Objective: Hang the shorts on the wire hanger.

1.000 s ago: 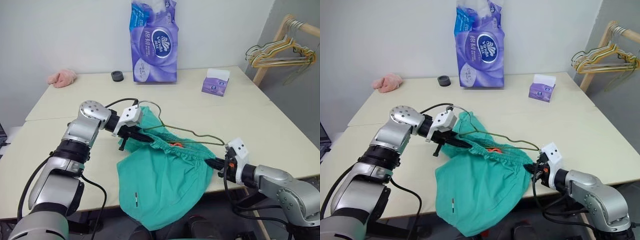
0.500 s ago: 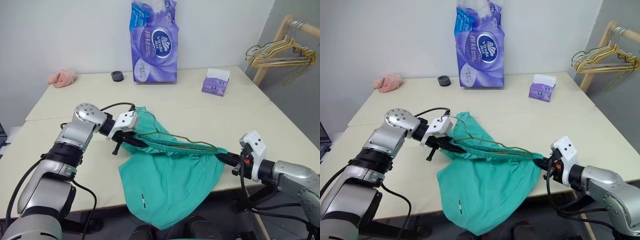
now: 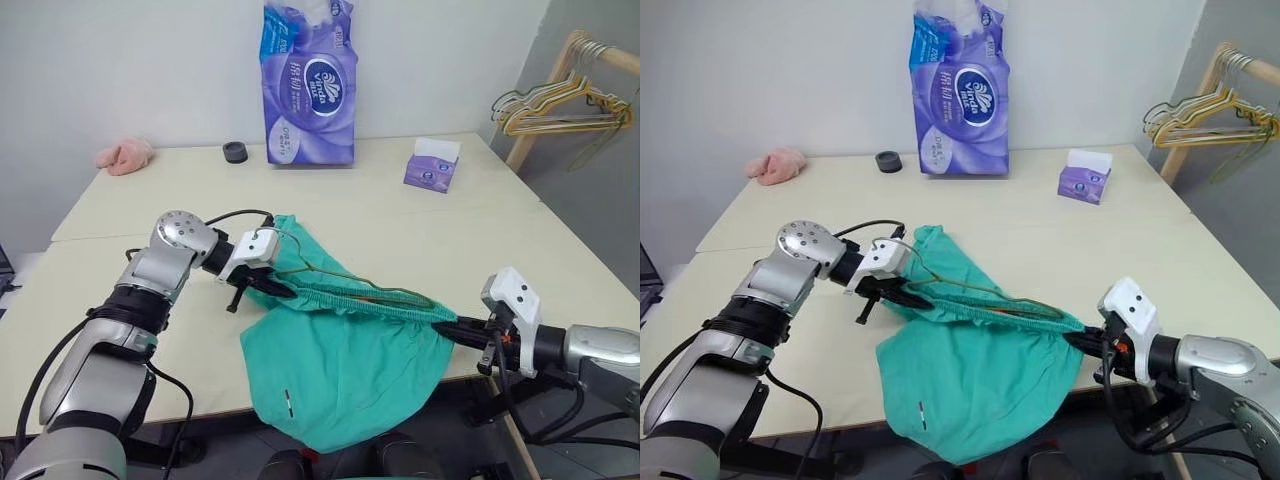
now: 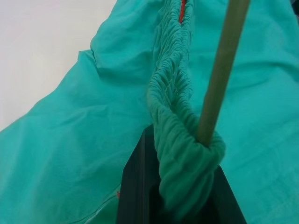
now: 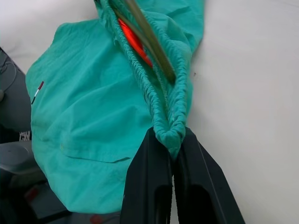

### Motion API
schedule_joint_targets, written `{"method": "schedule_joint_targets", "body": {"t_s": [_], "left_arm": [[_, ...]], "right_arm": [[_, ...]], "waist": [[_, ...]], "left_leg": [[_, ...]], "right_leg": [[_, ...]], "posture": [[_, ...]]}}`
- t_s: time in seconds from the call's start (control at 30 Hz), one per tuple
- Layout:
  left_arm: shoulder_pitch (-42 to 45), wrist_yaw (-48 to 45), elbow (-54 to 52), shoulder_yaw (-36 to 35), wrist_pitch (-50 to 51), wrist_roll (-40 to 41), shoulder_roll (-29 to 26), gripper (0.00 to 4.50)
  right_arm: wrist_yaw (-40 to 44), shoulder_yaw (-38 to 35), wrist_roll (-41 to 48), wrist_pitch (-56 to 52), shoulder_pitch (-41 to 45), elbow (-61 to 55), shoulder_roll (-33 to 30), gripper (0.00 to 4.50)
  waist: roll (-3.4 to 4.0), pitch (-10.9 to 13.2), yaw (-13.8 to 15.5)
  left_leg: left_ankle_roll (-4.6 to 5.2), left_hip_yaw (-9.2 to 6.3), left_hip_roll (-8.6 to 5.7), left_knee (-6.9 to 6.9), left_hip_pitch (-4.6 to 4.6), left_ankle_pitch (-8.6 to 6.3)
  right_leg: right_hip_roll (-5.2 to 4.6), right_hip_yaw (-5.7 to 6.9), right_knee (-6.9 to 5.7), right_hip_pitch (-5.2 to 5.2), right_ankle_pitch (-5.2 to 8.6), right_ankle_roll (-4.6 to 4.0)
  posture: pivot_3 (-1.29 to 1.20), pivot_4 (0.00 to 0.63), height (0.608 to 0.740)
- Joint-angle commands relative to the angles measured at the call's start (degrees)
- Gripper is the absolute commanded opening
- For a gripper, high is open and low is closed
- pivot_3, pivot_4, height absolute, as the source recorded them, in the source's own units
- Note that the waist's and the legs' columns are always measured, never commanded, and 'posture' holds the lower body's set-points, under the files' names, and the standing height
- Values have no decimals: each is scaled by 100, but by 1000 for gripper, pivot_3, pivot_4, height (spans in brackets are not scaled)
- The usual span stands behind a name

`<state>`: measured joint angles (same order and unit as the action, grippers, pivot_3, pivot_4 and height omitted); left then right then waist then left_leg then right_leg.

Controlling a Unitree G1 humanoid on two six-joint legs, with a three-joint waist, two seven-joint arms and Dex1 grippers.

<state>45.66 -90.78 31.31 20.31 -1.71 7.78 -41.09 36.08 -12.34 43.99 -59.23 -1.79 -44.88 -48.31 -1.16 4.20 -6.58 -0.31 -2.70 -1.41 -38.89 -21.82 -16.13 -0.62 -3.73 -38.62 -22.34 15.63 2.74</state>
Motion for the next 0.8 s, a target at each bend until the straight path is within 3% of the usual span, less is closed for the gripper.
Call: {"method": "schedule_joint_targets", "body": {"t_s": [0.03, 0.3, 0.63, 0.8], "left_arm": [[124, 67, 81, -214, -28, -138, -86, 0], [63, -142, -23, -187, -12, -131, -163, 0], [22, -26, -203, -144, -66, -325, -198, 0], [-16, 51, -234, -120, -115, -461, -206, 0]], "right_arm": [[52, -107, -32, 190, -51, -145, -125, 22], [115, -174, -186, 459, -145, 58, -264, 22], [673, -662, 120, 516, -189, -179, -894, 22], [518, -614, 259, 434, 130, -201, -939, 22]], "waist": [[1, 0, 1], [1, 0, 1], [-1, 3, 2], [0, 4, 0]], "left_leg": [[0, 0, 0, 1, 0, 0], [0, 1, 0, 1, 0, 0], [0, 1, 0, 1, 0, 0], [0, 1, 0, 1, 0, 0]], "right_leg": [[0, 0, 0, -1, 0, 0], [0, 0, 1, -1, 0, 0], [0, -1, 3, 1, 0, 0], [0, -1, 4, 1, 0, 0]], "posture": [[-200, 51, 740], [-203, 53, 740], [-209, 61, 740], [-210, 63, 740]]}}
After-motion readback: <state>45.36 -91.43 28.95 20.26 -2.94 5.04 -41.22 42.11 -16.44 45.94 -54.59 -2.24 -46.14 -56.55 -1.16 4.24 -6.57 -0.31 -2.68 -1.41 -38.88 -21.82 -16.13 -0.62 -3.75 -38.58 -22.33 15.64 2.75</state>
